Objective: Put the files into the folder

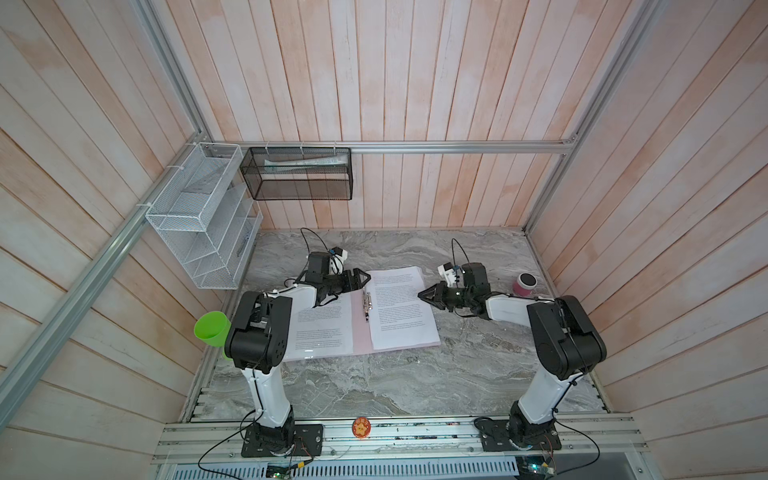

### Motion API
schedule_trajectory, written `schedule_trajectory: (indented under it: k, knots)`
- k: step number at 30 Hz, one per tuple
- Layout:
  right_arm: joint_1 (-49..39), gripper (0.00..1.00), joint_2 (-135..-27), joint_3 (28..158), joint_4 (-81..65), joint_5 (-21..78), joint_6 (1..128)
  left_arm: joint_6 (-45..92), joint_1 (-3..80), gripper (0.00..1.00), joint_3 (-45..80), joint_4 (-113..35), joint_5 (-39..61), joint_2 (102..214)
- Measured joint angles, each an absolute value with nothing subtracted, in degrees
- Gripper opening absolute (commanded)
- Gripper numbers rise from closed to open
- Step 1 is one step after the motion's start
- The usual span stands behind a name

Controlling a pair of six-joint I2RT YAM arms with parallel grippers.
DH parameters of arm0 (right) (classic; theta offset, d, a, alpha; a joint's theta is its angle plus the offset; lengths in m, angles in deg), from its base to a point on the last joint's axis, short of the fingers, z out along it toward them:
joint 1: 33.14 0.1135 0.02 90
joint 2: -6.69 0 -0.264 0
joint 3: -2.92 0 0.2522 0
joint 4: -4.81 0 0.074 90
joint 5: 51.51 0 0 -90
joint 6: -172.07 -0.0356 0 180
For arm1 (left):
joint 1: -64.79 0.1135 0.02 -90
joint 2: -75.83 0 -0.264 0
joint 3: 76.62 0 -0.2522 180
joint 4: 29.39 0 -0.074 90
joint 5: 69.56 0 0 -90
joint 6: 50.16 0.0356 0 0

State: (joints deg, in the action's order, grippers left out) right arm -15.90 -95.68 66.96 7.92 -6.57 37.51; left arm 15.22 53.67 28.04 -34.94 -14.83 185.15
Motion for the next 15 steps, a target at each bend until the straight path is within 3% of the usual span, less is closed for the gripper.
schedule_trajectory:
  k: [15]
  knots:
    - [-15.4, 0.18, -96.8, 67.0, 8.3, -6.5, 37.1, 12.4, 53.9, 0.85, 26.2, -30.7, -18.9, 191.3]
